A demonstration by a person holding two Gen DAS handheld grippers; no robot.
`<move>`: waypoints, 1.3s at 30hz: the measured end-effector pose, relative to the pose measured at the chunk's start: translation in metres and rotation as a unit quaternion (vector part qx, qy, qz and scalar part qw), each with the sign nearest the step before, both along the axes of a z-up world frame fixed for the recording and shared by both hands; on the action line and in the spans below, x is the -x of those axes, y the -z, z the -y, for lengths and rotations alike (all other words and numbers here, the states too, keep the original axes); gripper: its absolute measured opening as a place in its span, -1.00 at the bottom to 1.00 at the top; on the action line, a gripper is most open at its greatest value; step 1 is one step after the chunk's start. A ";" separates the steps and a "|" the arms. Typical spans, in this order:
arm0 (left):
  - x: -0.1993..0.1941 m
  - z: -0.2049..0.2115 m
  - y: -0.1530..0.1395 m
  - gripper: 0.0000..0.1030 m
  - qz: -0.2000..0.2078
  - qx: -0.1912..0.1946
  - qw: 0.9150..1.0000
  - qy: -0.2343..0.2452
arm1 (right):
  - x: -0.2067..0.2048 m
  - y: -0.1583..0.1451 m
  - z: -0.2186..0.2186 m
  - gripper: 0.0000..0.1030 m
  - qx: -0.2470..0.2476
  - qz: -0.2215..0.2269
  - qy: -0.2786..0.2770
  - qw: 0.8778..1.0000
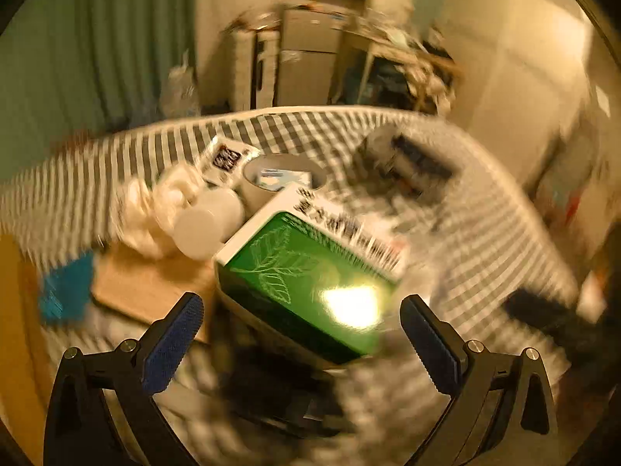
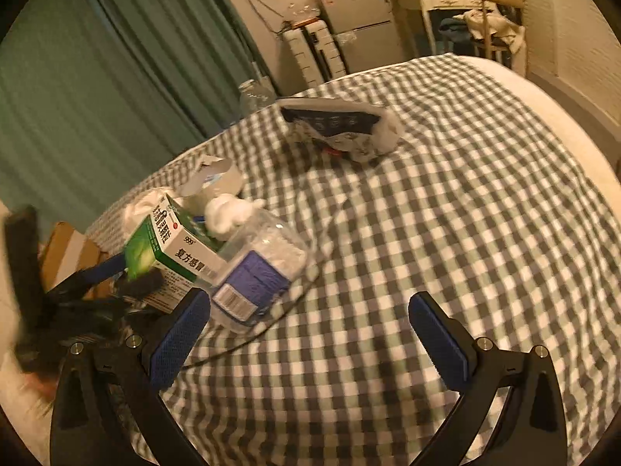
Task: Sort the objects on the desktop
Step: 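Grasp the green-and-white medicine box with the left gripper and lift it, then move medicine box into cardboard box with left gripper while right gripper brings swab jar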
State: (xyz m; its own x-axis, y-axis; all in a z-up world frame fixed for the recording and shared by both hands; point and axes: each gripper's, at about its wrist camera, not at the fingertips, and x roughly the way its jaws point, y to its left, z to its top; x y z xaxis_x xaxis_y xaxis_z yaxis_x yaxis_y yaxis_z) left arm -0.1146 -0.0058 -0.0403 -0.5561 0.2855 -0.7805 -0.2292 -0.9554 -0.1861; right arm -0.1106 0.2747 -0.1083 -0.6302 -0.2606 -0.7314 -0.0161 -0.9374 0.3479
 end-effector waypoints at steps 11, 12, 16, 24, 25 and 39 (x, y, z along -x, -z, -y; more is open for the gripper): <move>0.053 -0.027 0.018 1.00 0.158 -0.029 0.955 -0.251 | -0.015 -0.014 -0.009 0.99 -0.019 -0.026 0.023 0.999; 0.059 -0.028 0.025 1.00 0.170 -0.011 0.951 -0.259 | -0.015 -0.013 -0.010 0.99 -0.018 -0.026 0.023 0.999; 0.073 -0.013 0.066 1.00 0.235 -0.017 0.940 -0.248 | -0.012 -0.011 -0.010 0.99 -0.018 -0.023 0.018 0.999; 0.004 0.043 0.021 0.76 0.132 -0.057 0.975 -0.171 | 0.003 -0.004 0.010 0.99 0.028 0.002 -0.018 0.999; -0.004 0.051 0.014 0.76 0.116 -0.052 0.977 -0.173 | 0.008 -0.004 0.015 0.99 0.033 0.007 -0.022 0.999; -0.064 0.046 -0.048 0.73 0.018 -0.003 0.993 -0.115 | 0.050 0.033 0.058 0.39 0.064 0.072 0.024 0.995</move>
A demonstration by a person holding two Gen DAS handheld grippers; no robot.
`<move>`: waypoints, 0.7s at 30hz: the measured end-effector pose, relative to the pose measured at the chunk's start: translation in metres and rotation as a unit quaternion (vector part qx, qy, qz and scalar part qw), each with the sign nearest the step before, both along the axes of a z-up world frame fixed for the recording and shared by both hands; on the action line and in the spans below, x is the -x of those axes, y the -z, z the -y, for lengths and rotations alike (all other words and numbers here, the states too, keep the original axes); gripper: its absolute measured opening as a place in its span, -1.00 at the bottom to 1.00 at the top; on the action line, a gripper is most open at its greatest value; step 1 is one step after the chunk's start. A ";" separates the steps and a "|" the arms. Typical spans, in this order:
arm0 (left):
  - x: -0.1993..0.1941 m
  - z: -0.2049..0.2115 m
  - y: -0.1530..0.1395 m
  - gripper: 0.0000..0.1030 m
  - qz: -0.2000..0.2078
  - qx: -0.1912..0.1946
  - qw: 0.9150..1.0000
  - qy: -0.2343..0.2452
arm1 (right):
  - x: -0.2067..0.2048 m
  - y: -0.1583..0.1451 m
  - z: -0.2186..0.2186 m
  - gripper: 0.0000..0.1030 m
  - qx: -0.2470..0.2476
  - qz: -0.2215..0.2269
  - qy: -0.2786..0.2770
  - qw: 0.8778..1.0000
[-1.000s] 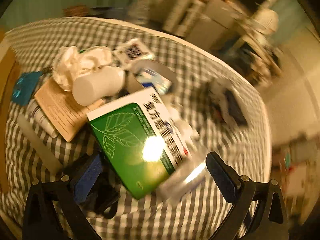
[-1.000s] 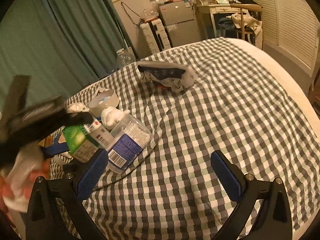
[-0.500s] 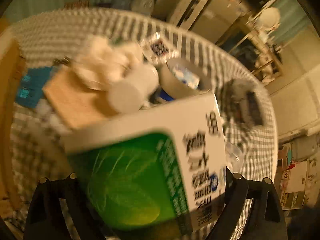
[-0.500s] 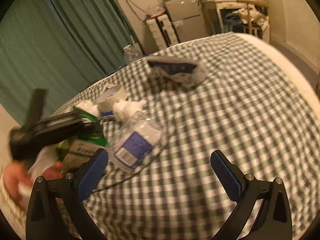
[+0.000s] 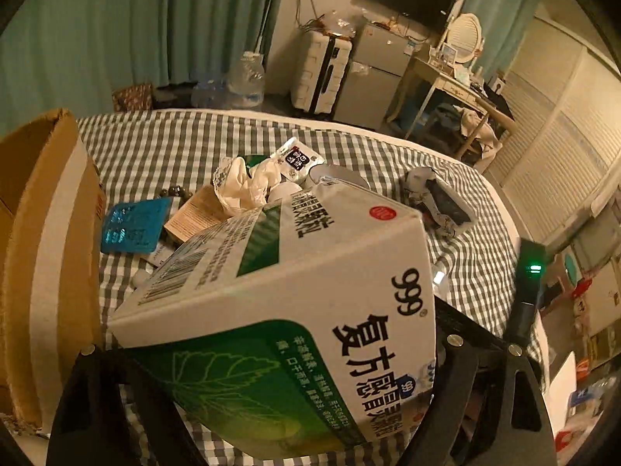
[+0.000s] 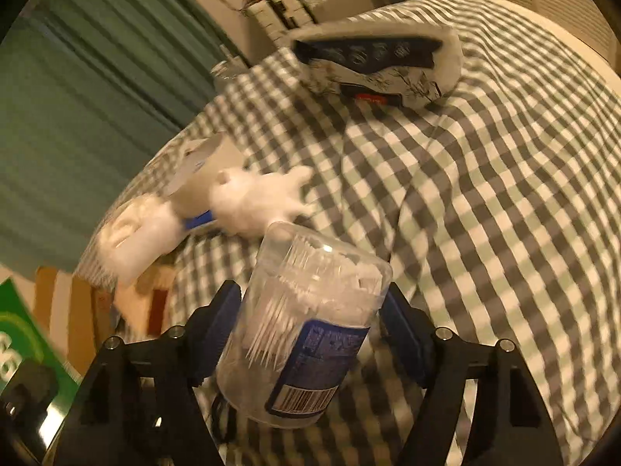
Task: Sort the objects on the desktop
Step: 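Move medicine box into cardboard box with left gripper while right gripper brings swab jar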
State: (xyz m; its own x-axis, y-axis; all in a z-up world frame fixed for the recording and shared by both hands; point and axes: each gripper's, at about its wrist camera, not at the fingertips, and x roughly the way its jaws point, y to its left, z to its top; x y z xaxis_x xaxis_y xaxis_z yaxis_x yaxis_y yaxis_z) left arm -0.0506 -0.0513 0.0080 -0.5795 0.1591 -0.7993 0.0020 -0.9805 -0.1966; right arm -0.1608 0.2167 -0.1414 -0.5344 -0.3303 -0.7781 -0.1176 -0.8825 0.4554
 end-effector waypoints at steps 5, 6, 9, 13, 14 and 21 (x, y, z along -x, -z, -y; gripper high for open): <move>-0.023 0.001 -0.019 0.73 -0.017 0.006 1.000 0.002 | -0.046 -0.032 -0.008 0.37 0.028 -0.034 0.014 0.999; -0.027 0.002 -0.024 0.73 -0.018 0.004 1.000 0.002 | -0.056 -0.040 -0.007 0.37 0.036 -0.041 0.014 0.998; -0.041 0.004 -0.035 0.73 -0.024 -0.016 1.000 0.004 | -0.081 -0.065 -0.005 0.37 0.040 -0.060 0.006 0.997; -0.060 0.008 -0.054 0.73 -0.044 -0.019 0.999 0.006 | -0.117 -0.104 -0.001 0.37 0.015 -0.093 -0.015 0.995; -0.066 0.010 -0.061 0.73 -0.053 -0.006 0.999 0.005 | -0.124 -0.112 0.004 0.37 0.003 -0.102 -0.021 0.995; -0.094 0.051 -0.104 0.73 -0.105 0.001 0.994 -0.023 | -0.157 -0.163 0.049 0.37 -0.021 -0.156 -0.081 0.984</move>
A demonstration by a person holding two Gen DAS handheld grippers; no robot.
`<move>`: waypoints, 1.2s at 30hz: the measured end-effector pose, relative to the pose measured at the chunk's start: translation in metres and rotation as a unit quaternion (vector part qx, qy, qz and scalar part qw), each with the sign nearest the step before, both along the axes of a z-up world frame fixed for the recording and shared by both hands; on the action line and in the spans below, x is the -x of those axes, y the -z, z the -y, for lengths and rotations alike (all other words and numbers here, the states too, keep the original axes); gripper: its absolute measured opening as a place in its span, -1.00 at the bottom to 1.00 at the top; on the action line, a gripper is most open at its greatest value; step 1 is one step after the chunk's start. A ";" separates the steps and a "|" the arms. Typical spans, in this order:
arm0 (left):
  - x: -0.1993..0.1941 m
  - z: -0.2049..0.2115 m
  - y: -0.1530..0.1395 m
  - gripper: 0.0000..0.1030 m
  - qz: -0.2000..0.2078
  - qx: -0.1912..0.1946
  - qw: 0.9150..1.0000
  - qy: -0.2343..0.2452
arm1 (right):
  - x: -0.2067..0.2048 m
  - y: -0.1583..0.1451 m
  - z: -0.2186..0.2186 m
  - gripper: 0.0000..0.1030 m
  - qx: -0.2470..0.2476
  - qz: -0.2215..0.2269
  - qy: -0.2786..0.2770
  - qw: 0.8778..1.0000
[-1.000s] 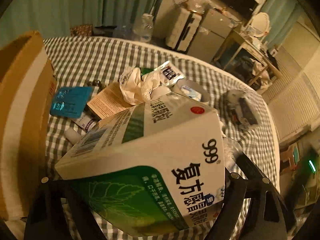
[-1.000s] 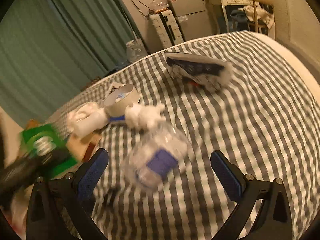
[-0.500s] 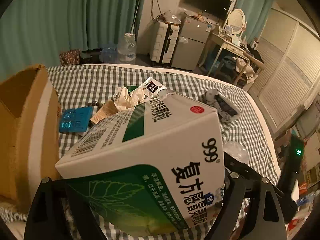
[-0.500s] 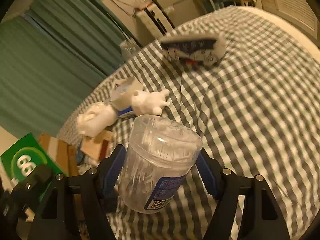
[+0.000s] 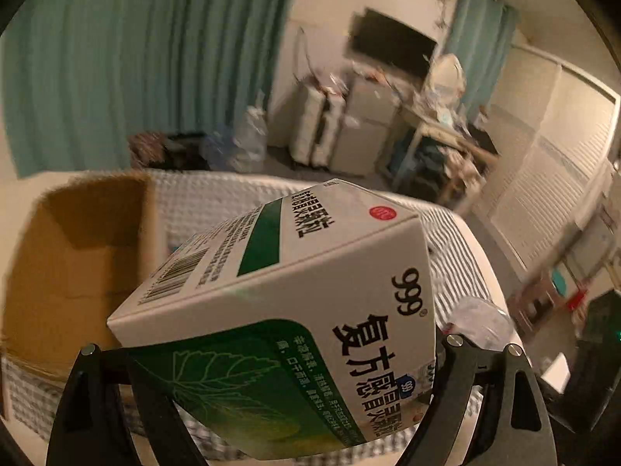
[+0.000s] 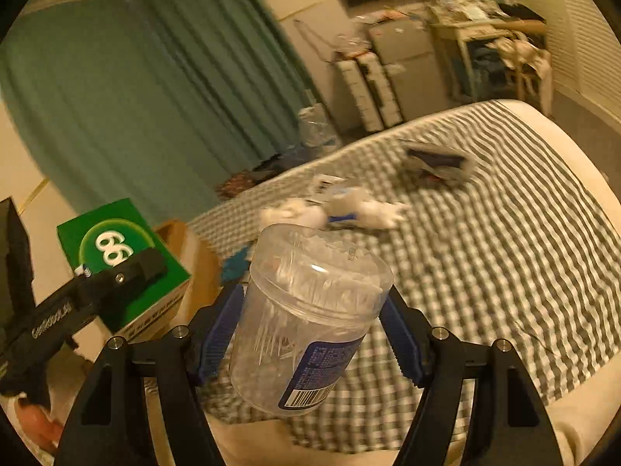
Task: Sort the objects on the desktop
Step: 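Move medicine box into cardboard box with left gripper while right gripper brings swab jar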
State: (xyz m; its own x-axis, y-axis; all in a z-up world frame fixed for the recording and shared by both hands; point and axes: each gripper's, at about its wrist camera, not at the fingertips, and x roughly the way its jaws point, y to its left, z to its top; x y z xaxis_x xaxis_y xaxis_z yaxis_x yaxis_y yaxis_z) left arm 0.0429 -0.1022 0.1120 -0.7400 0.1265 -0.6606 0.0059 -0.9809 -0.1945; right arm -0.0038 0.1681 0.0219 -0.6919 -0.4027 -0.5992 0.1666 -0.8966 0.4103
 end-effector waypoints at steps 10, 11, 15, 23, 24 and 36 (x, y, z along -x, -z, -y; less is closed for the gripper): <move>0.002 0.135 -0.019 0.73 -0.007 0.022 0.993 -0.116 | 0.016 -0.035 0.115 0.37 0.024 -0.019 -0.121 0.992; 0.004 0.147 -0.014 0.73 -0.002 0.028 0.991 -0.131 | 0.017 -0.036 0.132 0.37 0.024 -0.018 -0.135 0.990; 0.009 0.183 0.022 0.73 0.029 0.044 0.985 -0.164 | 0.024 -0.032 0.192 0.37 0.013 -0.016 -0.189 0.982; 0.026 0.201 0.060 0.81 0.056 0.037 0.982 -0.176 | 0.055 -0.003 0.261 0.39 -0.008 0.011 -0.220 0.976; 0.024 0.198 0.061 0.88 0.057 0.038 0.982 -0.176 | 0.057 -0.003 0.260 0.53 -0.007 0.009 -0.216 0.976; -0.009 0.161 0.041 1.00 0.017 0.046 0.989 -0.143 | 0.058 -0.038 0.171 0.84 0.007 -0.061 -0.118 0.991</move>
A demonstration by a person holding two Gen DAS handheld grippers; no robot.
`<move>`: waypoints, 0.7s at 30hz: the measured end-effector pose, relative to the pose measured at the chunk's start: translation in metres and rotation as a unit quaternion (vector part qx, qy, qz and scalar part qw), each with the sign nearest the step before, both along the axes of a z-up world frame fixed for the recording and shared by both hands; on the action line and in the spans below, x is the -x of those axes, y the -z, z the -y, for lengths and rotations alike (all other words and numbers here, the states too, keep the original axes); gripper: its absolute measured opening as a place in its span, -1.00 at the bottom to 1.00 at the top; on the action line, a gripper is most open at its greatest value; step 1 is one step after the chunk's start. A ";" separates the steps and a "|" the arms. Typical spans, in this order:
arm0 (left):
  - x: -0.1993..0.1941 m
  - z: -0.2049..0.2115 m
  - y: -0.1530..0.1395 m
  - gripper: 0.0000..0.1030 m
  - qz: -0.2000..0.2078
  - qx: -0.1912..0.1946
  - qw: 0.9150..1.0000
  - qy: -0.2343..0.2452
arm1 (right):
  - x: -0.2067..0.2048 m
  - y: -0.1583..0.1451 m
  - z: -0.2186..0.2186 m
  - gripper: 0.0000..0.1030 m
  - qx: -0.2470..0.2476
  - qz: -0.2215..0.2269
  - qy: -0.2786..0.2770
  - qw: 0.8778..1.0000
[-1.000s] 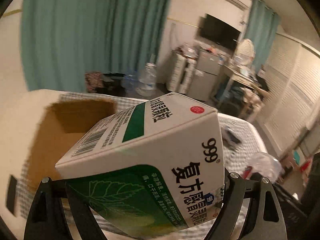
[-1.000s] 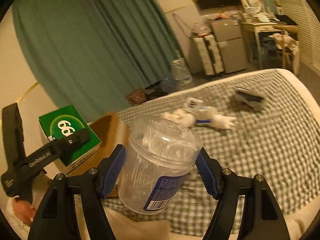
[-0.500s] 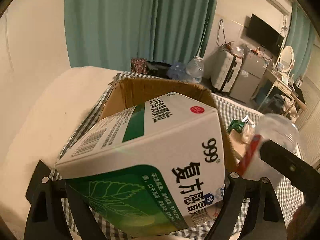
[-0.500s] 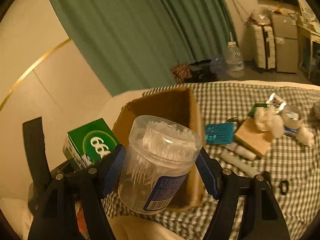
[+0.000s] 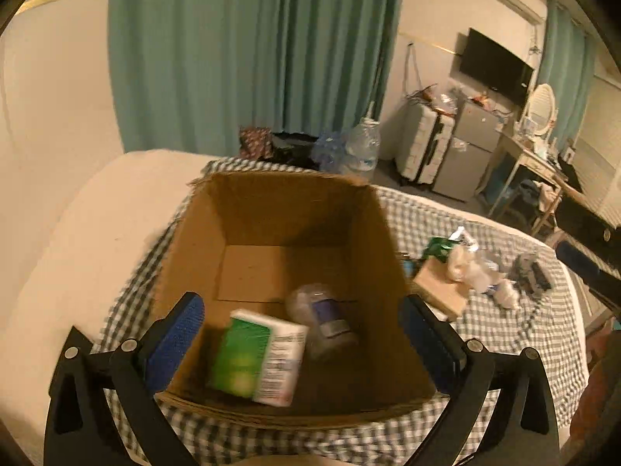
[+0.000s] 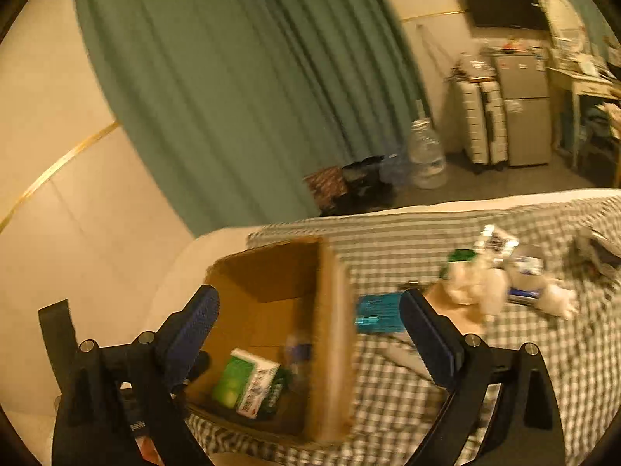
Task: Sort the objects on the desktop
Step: 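Move medicine box into cardboard box with left gripper while right gripper brings swab jar, then grasp the black eye mask with left gripper while right gripper grasps a packet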
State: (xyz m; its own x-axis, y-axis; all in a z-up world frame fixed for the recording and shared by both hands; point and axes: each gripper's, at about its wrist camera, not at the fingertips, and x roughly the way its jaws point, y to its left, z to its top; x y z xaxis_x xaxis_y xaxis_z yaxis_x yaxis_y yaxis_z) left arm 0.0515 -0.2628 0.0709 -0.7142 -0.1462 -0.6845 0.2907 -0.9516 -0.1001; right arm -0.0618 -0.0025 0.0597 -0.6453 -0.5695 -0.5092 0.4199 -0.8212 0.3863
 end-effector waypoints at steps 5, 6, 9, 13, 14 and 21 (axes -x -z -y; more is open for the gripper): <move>0.004 -0.048 -0.010 1.00 -0.015 -0.015 0.999 0.033 | -0.012 -0.005 -0.074 0.84 -0.031 -0.020 0.068 0.997; 0.003 -0.062 -0.008 1.00 -0.017 -0.019 0.999 0.042 | -0.016 -0.003 -0.091 0.83 -0.034 -0.020 0.082 0.996; 0.003 -0.100 0.003 1.00 -0.014 -0.025 0.998 0.061 | -0.031 0.003 -0.131 0.84 -0.049 -0.021 0.116 0.992; 0.010 -0.147 0.030 1.00 0.006 -0.036 0.996 0.082 | -0.035 0.024 -0.173 0.84 -0.054 -0.002 0.148 0.987; 0.011 -0.156 0.038 1.00 0.011 -0.035 0.996 0.083 | -0.036 0.034 -0.185 0.84 -0.055 0.003 0.156 0.986; 0.029 -0.201 0.097 1.00 0.063 -0.034 0.992 0.106 | -0.031 0.080 -0.233 0.84 -0.060 0.029 0.199 0.978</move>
State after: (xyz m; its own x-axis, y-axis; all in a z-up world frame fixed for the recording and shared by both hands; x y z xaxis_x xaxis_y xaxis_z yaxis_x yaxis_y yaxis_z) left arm 0.0229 -0.0621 -0.0258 -0.6320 0.0476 -0.7735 0.0990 -0.9850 -0.1415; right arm -0.0306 0.2306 -0.0199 -0.7715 -0.2130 -0.5995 0.0382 -0.9561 0.2905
